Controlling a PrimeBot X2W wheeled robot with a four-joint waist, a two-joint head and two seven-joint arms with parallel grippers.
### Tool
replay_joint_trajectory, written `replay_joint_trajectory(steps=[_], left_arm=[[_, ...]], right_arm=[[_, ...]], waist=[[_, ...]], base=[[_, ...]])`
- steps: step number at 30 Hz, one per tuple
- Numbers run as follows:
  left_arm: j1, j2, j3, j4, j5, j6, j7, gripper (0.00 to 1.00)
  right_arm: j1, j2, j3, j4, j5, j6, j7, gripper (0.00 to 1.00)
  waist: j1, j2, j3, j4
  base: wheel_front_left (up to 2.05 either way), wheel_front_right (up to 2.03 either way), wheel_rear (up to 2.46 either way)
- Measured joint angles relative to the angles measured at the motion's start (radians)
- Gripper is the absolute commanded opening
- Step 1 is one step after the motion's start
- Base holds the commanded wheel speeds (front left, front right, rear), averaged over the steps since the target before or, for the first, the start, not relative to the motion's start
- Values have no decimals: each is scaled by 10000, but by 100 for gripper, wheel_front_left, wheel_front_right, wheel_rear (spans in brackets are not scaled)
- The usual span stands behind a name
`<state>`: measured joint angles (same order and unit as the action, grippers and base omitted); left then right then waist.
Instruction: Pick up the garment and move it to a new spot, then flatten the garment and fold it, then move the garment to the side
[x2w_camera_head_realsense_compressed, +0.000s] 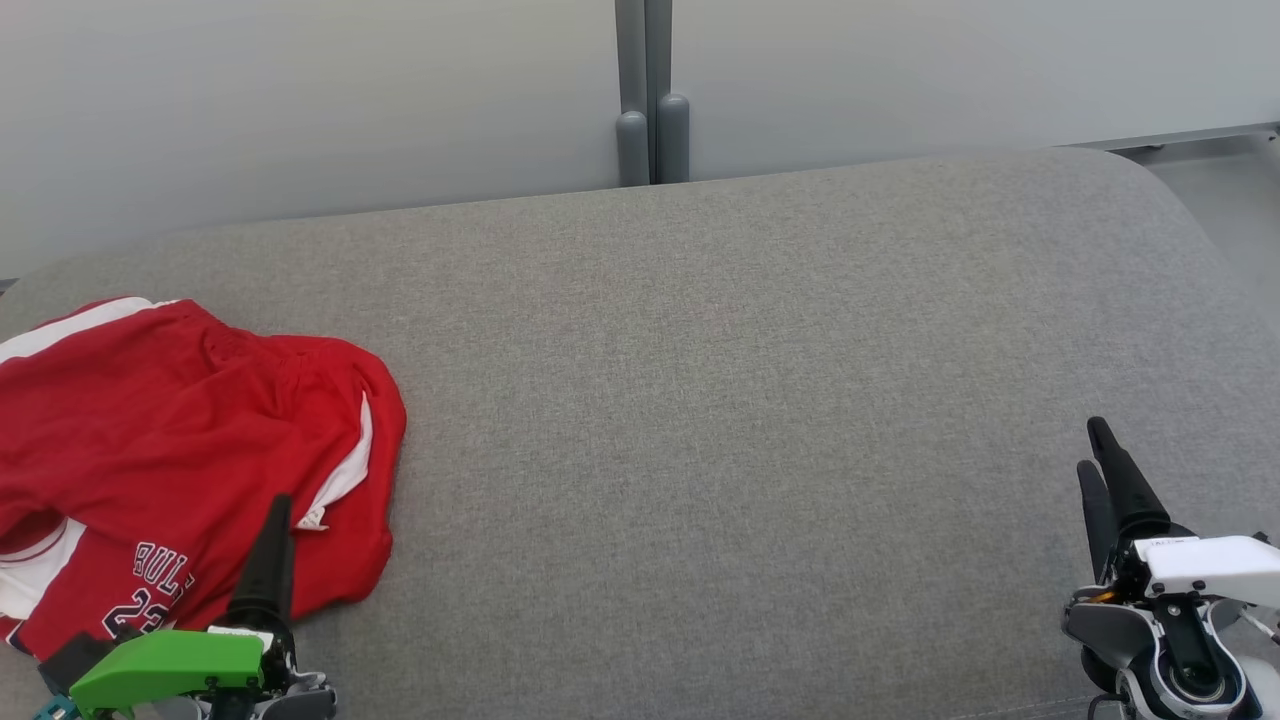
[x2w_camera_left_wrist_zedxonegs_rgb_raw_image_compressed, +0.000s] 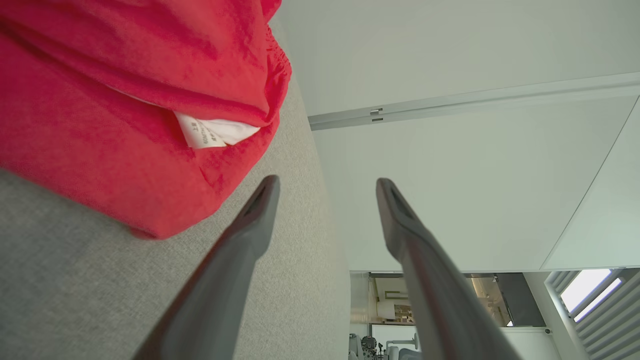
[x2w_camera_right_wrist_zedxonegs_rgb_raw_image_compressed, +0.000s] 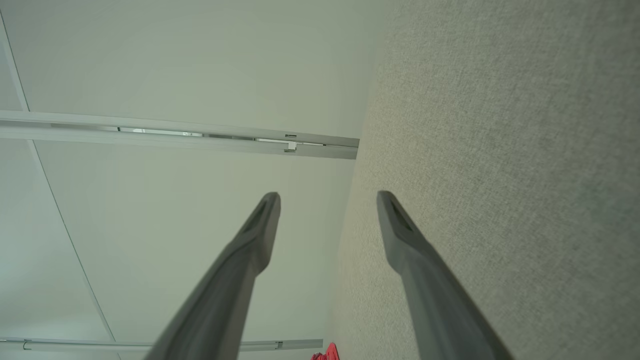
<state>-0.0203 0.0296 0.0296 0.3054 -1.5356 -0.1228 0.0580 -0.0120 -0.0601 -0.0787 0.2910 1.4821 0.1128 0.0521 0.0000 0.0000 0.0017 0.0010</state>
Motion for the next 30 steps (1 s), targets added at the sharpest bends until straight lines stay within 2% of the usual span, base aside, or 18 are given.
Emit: replay_joint_trajectory(steps=[10, 18, 21, 30], left_arm=[[-11, 405, -466, -96, 1415, 17, -401, 100], [-86, 633, -706, -328, 2909, 328, -652, 100], [-211, 805, -807, -571, 3829, 456, -813, 100], [-221, 901, -1285, -836, 5451, 755, -1126, 100]], right_arm=[[-6, -508, 602, -464, -2040, -374, -311, 100], [-6, -642, 1204, -704, -3379, -635, -608, 100], [-6, -681, 1467, -773, -3990, -721, -752, 100], [-5, -819, 1954, -901, -5308, -986, -1041, 100]], waist=[[0, 0, 0, 10], [0, 0, 9, 3], [0, 0, 17, -5], [0, 0, 26, -11]], base=[[0, 0, 0], [0, 0, 0], [0, 0, 0], [0, 0, 0]])
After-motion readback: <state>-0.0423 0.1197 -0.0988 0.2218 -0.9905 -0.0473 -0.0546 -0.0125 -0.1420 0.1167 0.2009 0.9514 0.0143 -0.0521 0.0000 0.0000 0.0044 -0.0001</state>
